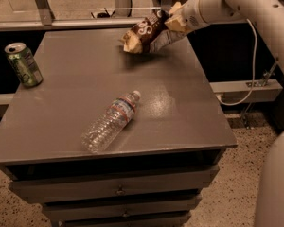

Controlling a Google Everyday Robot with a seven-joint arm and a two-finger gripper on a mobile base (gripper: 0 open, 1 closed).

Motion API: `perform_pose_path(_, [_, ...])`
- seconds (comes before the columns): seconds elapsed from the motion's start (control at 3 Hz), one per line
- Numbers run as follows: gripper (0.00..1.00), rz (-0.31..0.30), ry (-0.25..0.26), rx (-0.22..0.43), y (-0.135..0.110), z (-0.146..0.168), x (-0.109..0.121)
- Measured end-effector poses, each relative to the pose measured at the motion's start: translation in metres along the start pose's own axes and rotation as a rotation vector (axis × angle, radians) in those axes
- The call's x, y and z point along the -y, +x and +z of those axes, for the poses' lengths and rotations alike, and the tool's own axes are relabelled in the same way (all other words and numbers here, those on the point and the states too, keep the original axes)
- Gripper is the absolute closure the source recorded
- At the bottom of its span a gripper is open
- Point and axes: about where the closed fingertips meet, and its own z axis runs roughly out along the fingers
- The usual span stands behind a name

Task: Move brown chip bag near water bottle

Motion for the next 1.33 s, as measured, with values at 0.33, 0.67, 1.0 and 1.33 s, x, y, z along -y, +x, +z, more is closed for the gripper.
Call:
perform_pose_path(0.33, [1.00,-0.014,-0.020,-0.020,-0.003,-0.025,-0.037])
perform_pose_path(0.67, [1.00,0.028,-0.037,-0.054,-0.001,-0.042,-0.085])
perform_pose_path(1.0, [1.00,0.066,-0.047,-0.073,0.001,-0.046,-0.111])
perform_pose_path(1.33, [1.00,0.091,-0.048,-0.106,0.010,-0.056,-0.133])
